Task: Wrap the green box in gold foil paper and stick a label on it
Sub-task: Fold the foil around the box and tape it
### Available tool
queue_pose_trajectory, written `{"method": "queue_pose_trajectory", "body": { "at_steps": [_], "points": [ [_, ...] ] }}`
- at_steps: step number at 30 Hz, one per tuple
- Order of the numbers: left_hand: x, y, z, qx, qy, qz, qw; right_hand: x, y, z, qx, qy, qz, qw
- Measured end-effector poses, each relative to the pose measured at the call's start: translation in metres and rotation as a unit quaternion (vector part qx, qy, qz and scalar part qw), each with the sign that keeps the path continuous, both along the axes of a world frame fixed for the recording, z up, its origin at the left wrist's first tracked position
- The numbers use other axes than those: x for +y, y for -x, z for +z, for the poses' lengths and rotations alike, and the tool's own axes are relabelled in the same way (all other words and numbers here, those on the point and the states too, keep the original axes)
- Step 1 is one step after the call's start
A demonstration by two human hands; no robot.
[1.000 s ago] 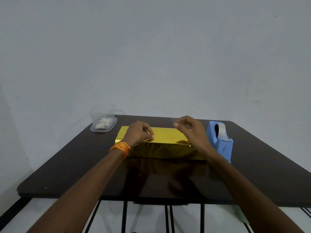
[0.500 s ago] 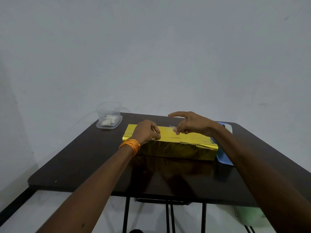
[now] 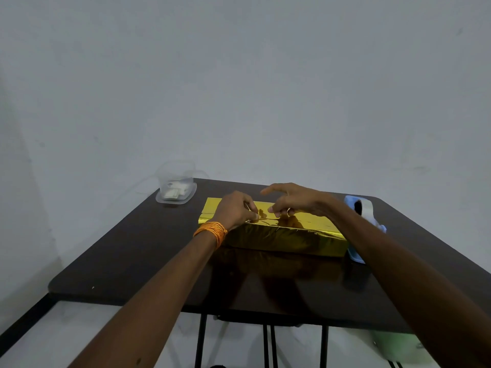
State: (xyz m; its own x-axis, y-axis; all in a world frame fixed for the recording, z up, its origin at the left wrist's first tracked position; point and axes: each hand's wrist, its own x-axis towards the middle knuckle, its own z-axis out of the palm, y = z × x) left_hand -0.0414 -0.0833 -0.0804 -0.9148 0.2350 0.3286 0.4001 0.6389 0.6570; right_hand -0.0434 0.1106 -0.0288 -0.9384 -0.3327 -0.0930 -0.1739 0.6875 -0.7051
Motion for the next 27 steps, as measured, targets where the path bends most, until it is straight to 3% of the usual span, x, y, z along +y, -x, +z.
{"method": "queue_pose_trajectory", "body": {
  "at_steps": [17, 22, 27],
  "points": [
    [-0.001, 0.003, -0.002, -0.005, 0.006, -0.001, 1.0, -0.014, 0.009, -0.005, 0.055, -0.164, -0.015, 0.985],
    [-0.002, 0.002, -0.001, -0.001, 0.011, -0.005, 1.0, -0.006, 0.011, -0.002, 0.019, -0.2, -0.073, 0.977],
    [0.001, 0.003, -0.002, 0.004, 0.023, 0.011, 1.0, 0.017, 0.007, -0.007, 0.009, -0.167, -0.087, 0.982]
  ]
}}
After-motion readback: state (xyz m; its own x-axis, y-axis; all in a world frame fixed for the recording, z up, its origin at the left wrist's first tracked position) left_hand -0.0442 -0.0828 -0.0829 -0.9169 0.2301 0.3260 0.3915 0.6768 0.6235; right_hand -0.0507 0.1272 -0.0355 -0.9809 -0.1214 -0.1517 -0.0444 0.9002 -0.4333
